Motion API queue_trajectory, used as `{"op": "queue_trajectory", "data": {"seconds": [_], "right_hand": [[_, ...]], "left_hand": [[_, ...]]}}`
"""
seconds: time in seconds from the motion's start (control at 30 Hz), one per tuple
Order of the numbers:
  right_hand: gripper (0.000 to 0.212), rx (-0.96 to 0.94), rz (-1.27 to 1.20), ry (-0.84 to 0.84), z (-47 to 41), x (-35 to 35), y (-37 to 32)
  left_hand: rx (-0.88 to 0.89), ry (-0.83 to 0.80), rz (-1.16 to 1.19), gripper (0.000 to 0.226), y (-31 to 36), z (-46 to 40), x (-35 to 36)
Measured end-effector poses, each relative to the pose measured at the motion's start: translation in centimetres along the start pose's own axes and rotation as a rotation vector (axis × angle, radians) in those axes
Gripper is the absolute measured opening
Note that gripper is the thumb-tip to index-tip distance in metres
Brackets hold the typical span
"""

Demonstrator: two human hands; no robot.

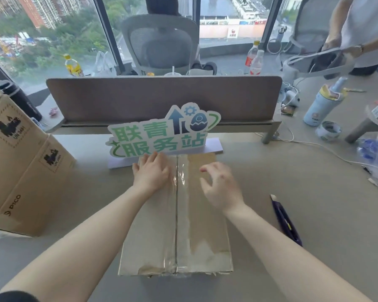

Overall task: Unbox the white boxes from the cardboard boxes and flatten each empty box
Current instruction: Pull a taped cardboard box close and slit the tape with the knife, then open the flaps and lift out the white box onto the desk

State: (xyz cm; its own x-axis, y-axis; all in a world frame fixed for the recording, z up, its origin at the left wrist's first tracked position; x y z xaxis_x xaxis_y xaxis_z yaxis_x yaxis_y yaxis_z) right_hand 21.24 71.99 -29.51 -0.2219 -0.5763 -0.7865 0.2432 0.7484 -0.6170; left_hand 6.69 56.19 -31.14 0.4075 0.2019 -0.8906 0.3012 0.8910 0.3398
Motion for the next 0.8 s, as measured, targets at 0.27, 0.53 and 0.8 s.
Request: {"op": "queue_trajectory", "data": {"seconds": [0.27,0.53,0.8], "right_hand": [[0.059,0.227,0.148,-0.323,-5.5,2.2,-2.7],[0.032,0.169,0.216,-0.296,-9.3,3.8,-2.5],[0.043,0.198,-0.504,-0.118,-9.9,0.3,-3.3]], "left_hand": [[-0.031,-0.054,0.205,0.040,-0.3,-2.2,-1.1],[0.011,0.005,0.375,0.031,-0.9,-2.6,-1.1],[0.050,0.009,0.685,0.077,-1.2,-2.1,-2.5]]}}
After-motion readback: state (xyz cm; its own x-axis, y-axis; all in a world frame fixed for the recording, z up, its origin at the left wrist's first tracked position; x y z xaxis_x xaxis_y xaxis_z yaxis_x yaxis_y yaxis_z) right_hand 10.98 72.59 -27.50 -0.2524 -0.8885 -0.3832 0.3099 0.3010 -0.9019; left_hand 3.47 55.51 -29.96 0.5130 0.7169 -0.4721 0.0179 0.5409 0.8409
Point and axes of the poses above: each hand's wrist, its own z-axis away from the middle knuckle, its own x-axis out of the palm, y = z × x, the point moved 1 cm from there along -z, towards the middle knuckle, and after that the axes turned 5 degrees about -y, right-handed, at the moved point
